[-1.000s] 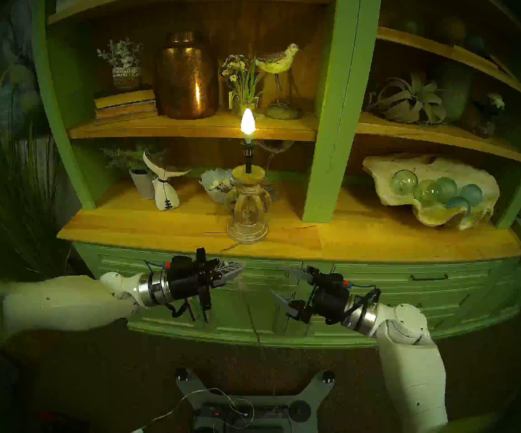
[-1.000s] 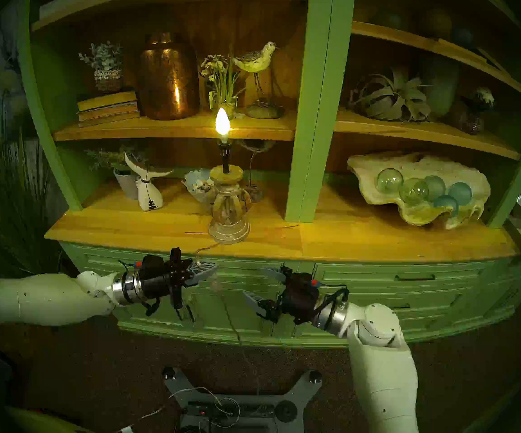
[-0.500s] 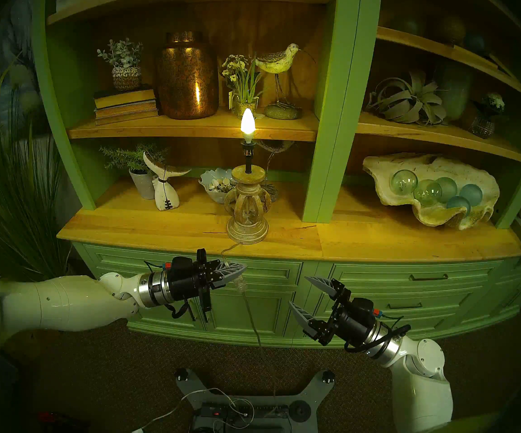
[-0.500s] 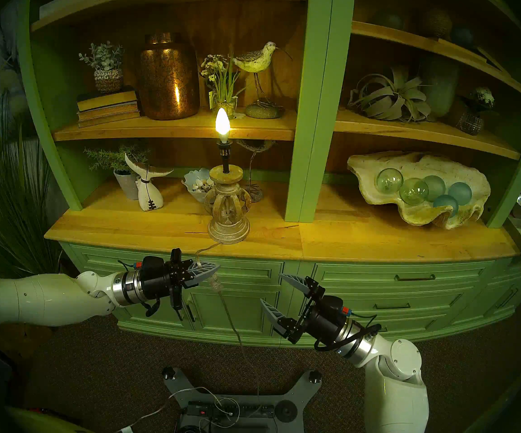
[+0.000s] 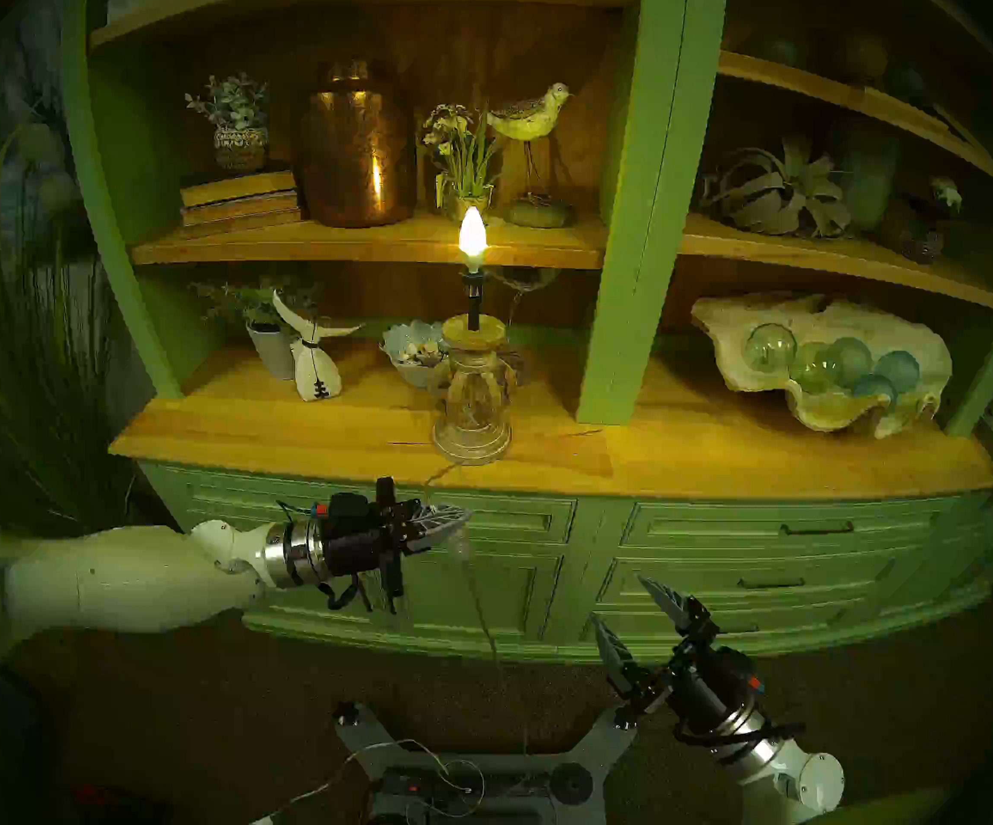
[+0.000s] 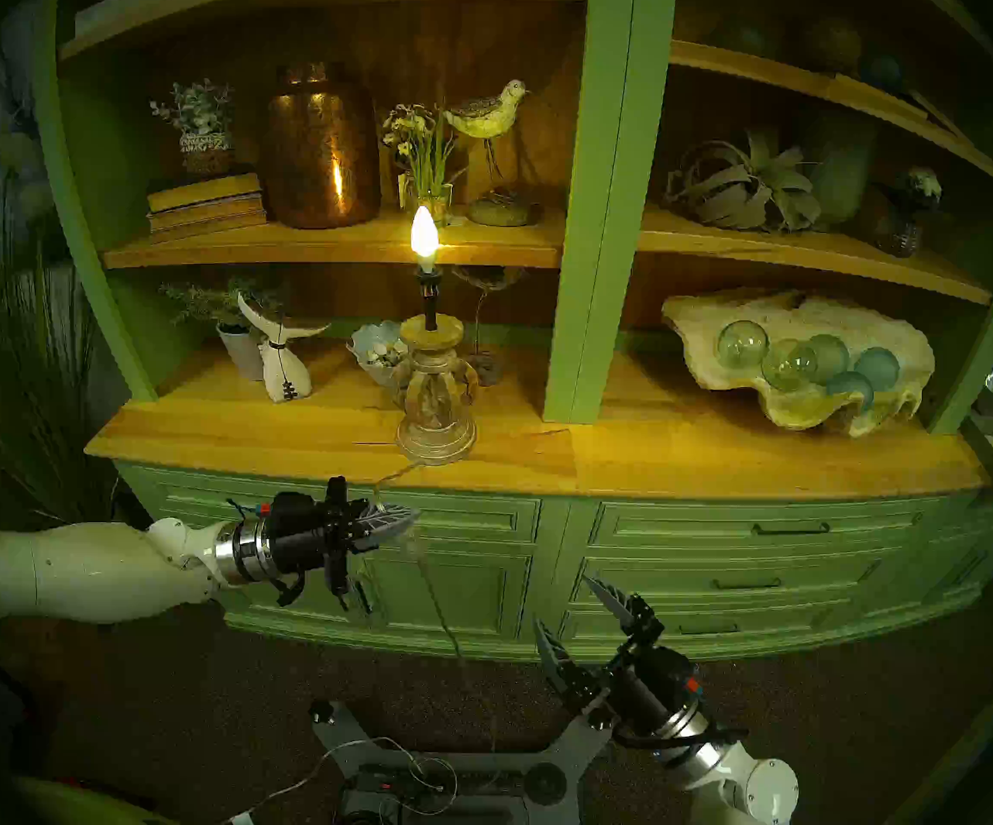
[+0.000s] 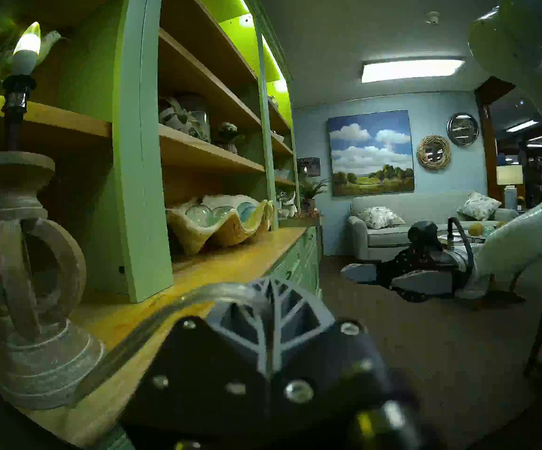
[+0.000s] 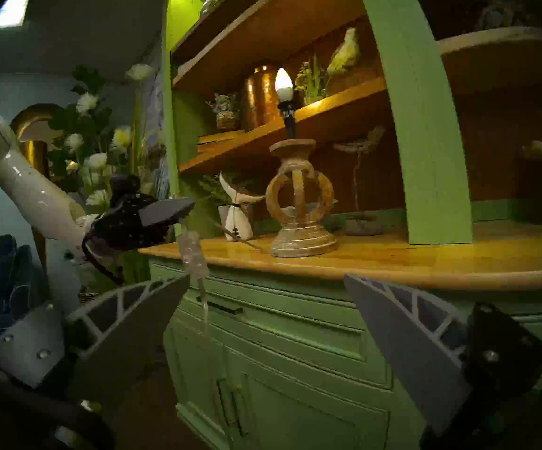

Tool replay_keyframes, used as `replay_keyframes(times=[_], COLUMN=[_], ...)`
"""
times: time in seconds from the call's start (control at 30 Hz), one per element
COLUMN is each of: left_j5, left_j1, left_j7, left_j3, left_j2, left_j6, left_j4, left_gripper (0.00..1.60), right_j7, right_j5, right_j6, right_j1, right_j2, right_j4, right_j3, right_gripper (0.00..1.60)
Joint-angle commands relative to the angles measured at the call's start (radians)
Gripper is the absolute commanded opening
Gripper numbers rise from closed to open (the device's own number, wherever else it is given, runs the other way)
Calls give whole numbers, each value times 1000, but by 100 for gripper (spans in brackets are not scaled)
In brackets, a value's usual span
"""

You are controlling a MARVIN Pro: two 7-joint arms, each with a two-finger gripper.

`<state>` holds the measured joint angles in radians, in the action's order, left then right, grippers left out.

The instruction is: Grab cable and switch light on

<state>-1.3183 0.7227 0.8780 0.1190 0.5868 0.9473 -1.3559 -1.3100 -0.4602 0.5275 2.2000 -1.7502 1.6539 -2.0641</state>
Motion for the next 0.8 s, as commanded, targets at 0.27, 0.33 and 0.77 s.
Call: replay_keyframes(times=[0.27,0.33,0.77], left_j5=[6,6,-6], left_j1=[-30,-31,-35], left_j7=[42,43,81], left_j3=[-18,-18,-21], left_j2=[1,0,-1], left_j6=[12,12,13], left_j4=[-14,-14,-12], left_gripper=[0,0,0], right_j7=[172,186,389], right_j5=[-156,-161,-181], right_j6=[273,293,432], right_j1=[130,136,125], right_j2=[-192,-197,-184], right_j4=[70,69,5], right_j3=[-33,-23,23], right_gripper=[160,160,160])
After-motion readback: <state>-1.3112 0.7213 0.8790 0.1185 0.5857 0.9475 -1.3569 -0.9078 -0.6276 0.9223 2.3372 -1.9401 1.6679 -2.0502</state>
